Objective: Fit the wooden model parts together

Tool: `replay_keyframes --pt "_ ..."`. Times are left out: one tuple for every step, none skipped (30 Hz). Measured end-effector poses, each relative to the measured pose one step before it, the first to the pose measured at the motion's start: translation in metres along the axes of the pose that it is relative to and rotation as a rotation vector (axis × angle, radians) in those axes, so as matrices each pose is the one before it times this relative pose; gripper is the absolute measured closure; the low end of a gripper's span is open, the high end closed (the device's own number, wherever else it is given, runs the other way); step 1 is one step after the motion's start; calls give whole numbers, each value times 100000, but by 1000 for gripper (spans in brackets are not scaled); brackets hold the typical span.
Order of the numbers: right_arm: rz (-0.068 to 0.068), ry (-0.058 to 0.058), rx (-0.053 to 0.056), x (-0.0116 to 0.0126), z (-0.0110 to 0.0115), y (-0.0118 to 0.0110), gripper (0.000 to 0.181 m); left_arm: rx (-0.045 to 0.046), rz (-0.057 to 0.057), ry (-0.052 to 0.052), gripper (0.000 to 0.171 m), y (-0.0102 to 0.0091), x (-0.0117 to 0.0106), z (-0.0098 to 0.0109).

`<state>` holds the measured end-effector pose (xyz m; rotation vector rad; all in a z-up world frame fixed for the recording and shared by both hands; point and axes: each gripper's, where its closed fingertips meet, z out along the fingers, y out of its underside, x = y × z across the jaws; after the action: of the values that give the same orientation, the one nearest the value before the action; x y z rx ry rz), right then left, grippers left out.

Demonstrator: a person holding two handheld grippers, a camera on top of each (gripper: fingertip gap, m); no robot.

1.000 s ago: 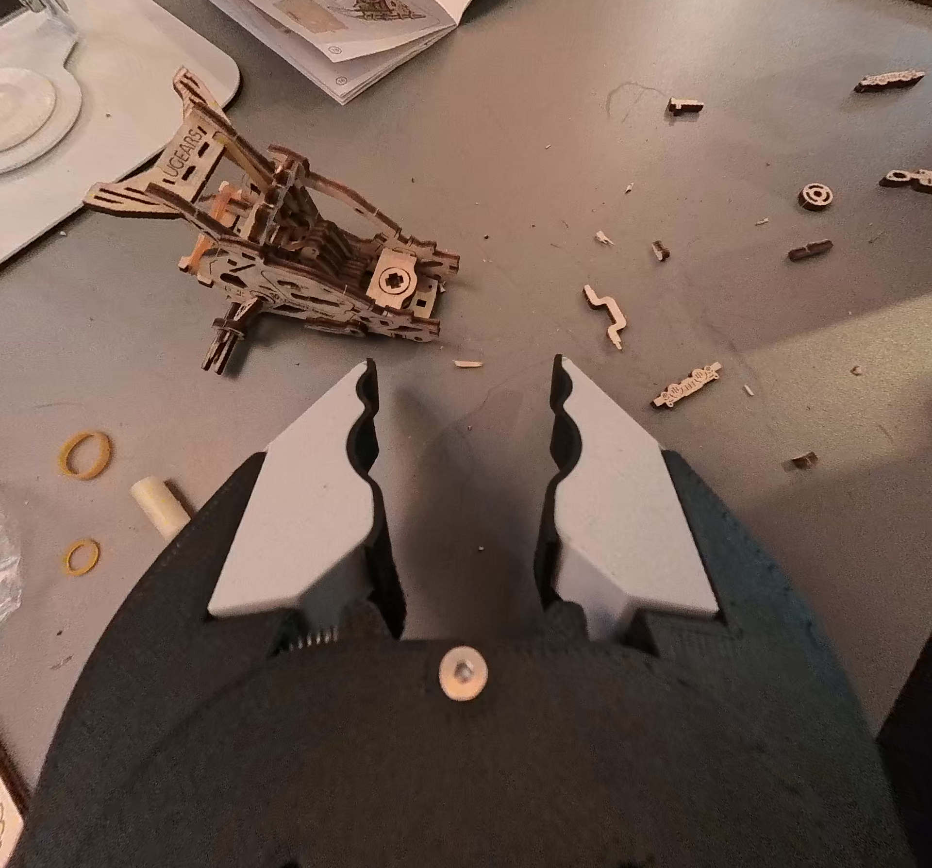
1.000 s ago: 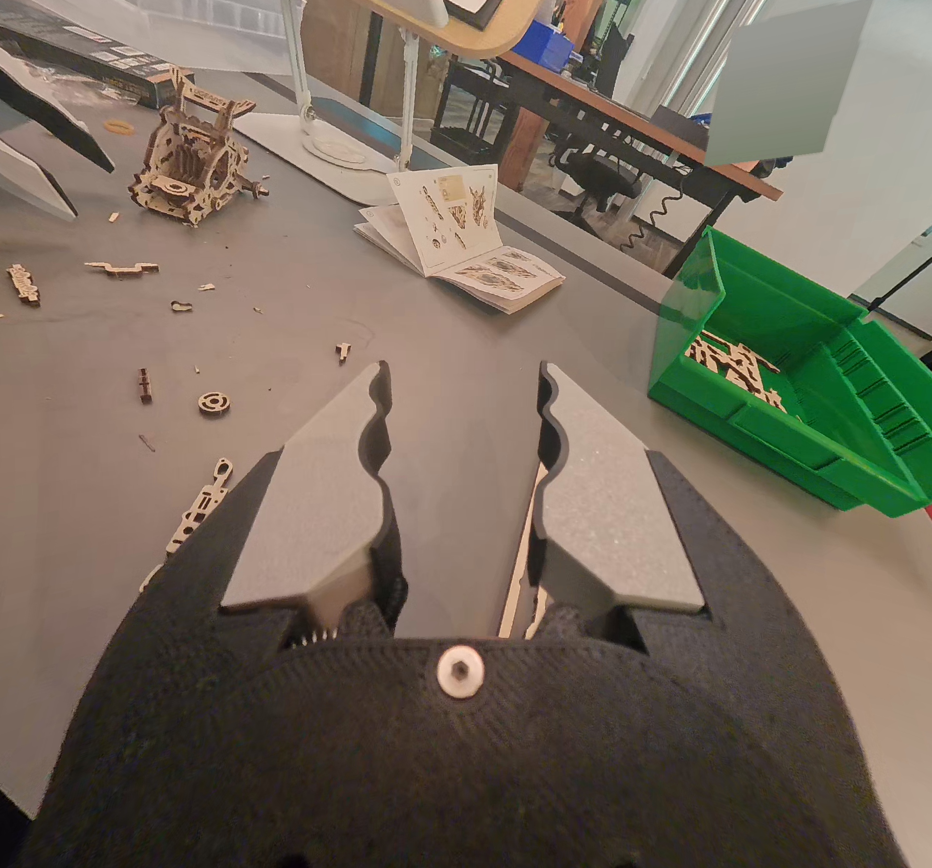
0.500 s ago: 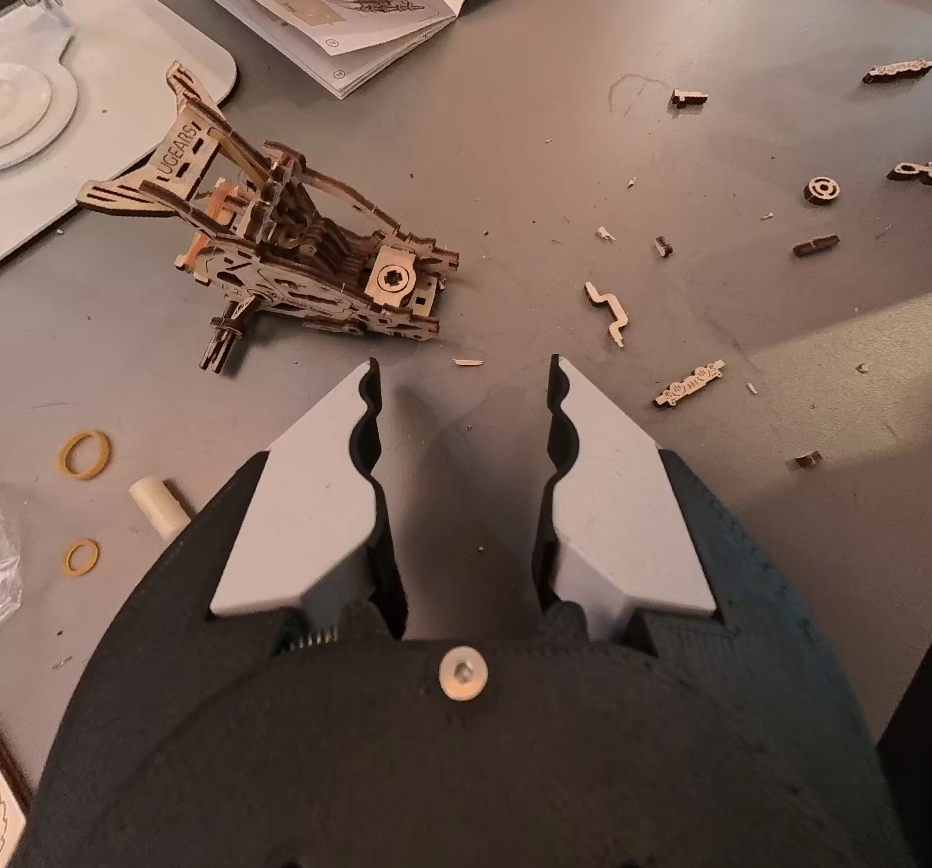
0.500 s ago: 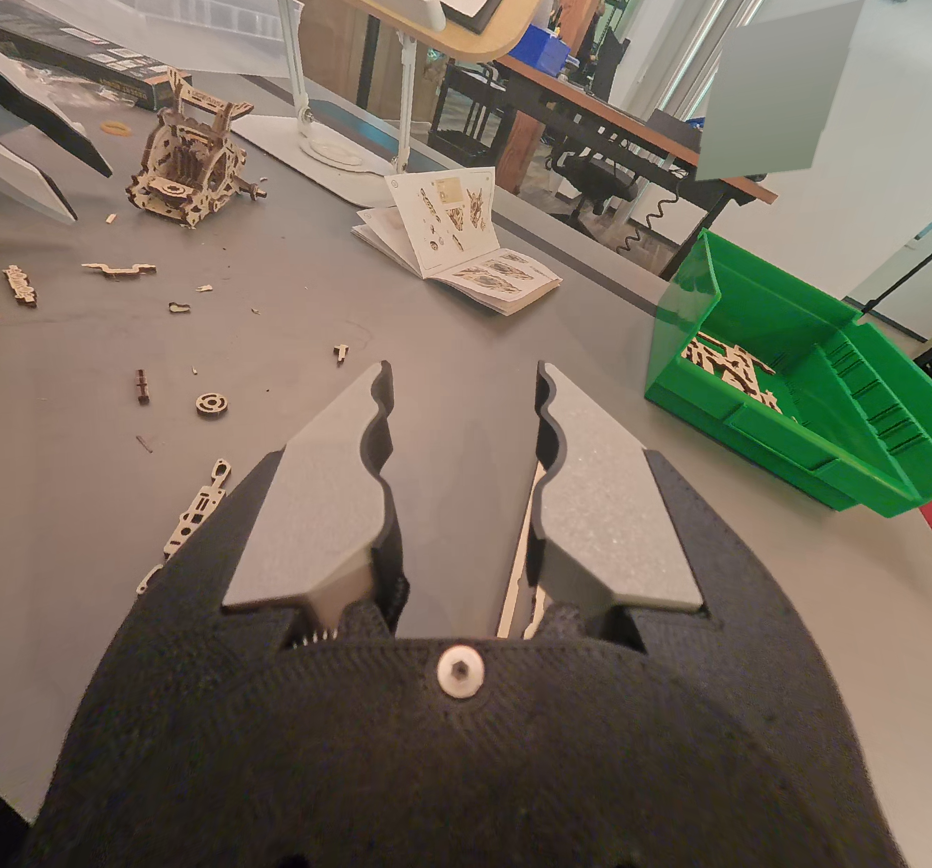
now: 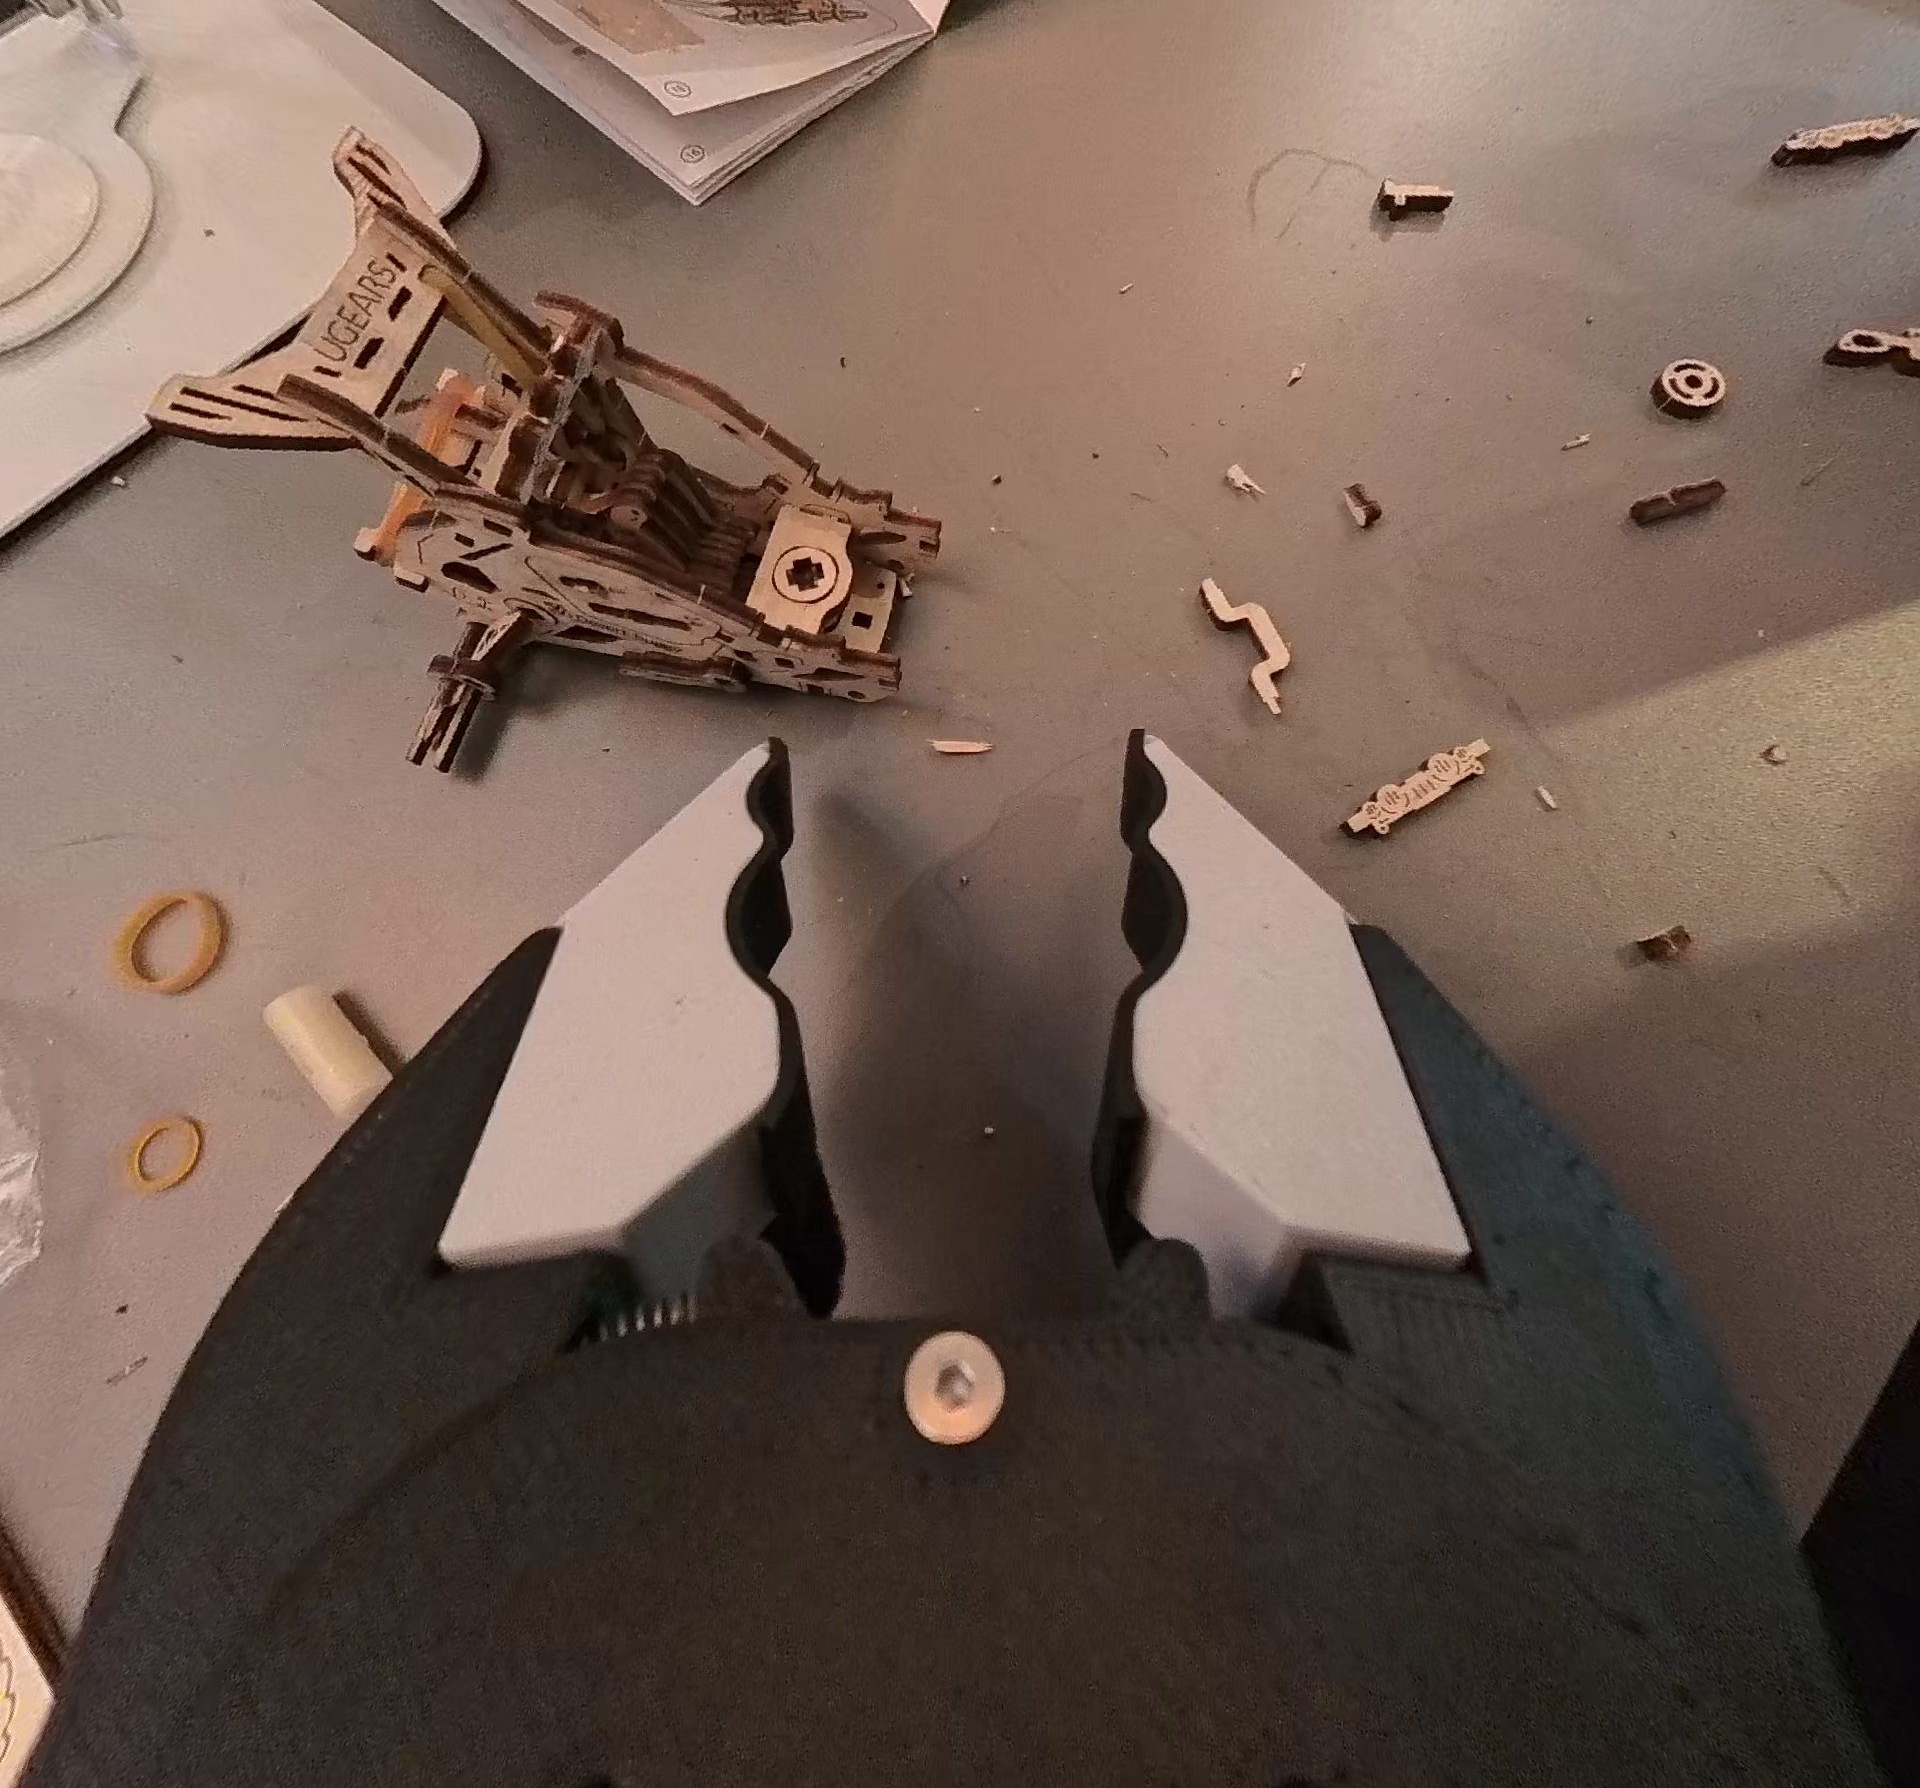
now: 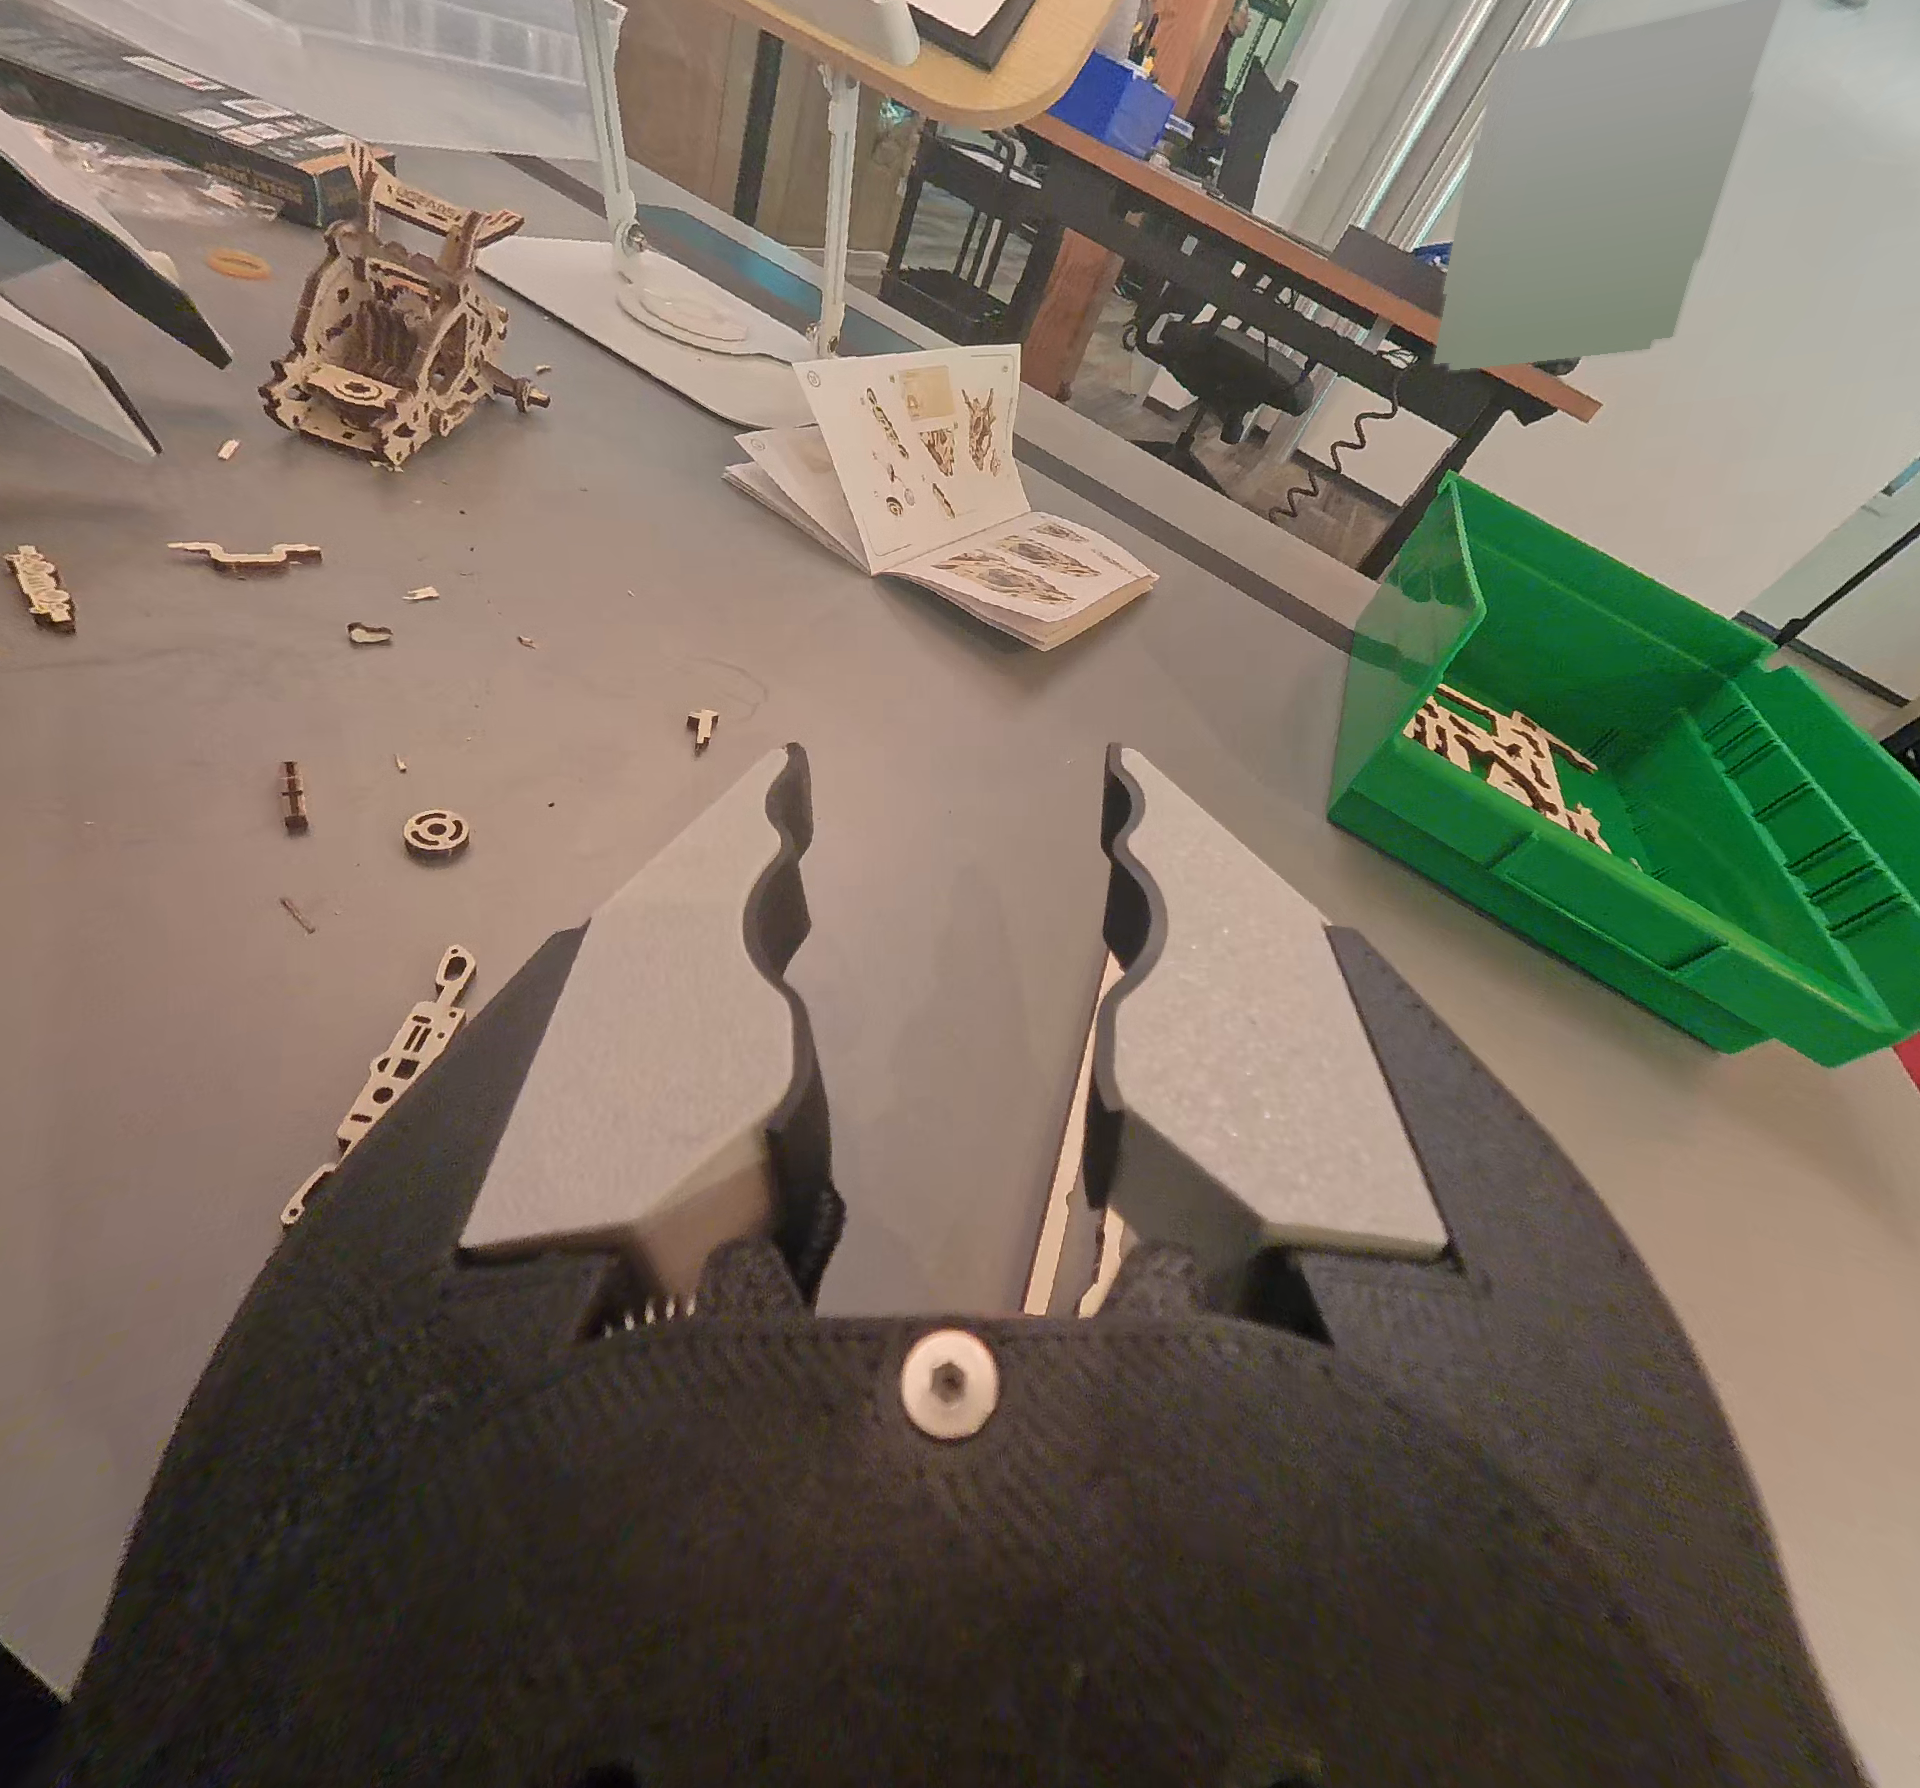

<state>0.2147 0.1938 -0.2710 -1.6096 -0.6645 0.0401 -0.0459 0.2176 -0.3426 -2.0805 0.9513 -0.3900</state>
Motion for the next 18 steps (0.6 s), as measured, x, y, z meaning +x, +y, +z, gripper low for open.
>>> replay_keyframes --pt "842 198 381 132 -41 -33 127 259 -137 108 111 -32 -3 -17" --pt "1795 203 832 244 -95 -104 129 221 -264 34 111 -34 -33 -9" --pt "2481 -1563 698 77 -90 -98 132 258 -217 -52 111 -40 -35 -6" --pt "2760 -3457 246 -124 -69 -35 138 102 -91 -32 111 -21 -13 1" --pt "2779 -4081 -359 -192 -44 35 144 163 51 -11 111 -26 2 -18" --pt "2513 -4248 -1930 -208 0 255 151 327 190 -140 111 -28 -3 -33" --pt "2092 -5393 -3530 -357 37 485 154 264 190 -249 111 -29 -5 -27" --pt "1408 -7180 -3952 -668 10 559 157 60 147 -226 110 -14 -7 -7" --pt "316 -5229 -3703 -468 -59 597 158 -11 150 -215 110 0 -12 -1" --pt "18 -4214 -4933 -353 0 820 158 136 197 -201 110 -4 2 -13" --pt "973 -4276 -6362 -401 108 997 157 198 239 -224 110 -29 -6 -21" --pt "1317 -1498 -5693 -87 205 921 156 -37 211 -99 110 10 14 4" --pt "638 -1310 -5507 -144 310 810 157 -200 89 17 109 29 17 15" --pt "-679 -1818 -5598 -295 360 759 159 -17 89 24 109 -2 4 4" --pt "-1614 -637 -3454 -206 341 402 165 57 70 -16 110 0 8 -7" --pt "-463 749 -2216 50 292 224 171 68 33 27 110 -6 9 -1" --pt "812 -706 -3305 -3 292 365 177 65 -31 12 109 -8 4 -13" --pt "915 -1712 -3102 -100 259 330 176 24 -105 -44 109 3 -20 -4"
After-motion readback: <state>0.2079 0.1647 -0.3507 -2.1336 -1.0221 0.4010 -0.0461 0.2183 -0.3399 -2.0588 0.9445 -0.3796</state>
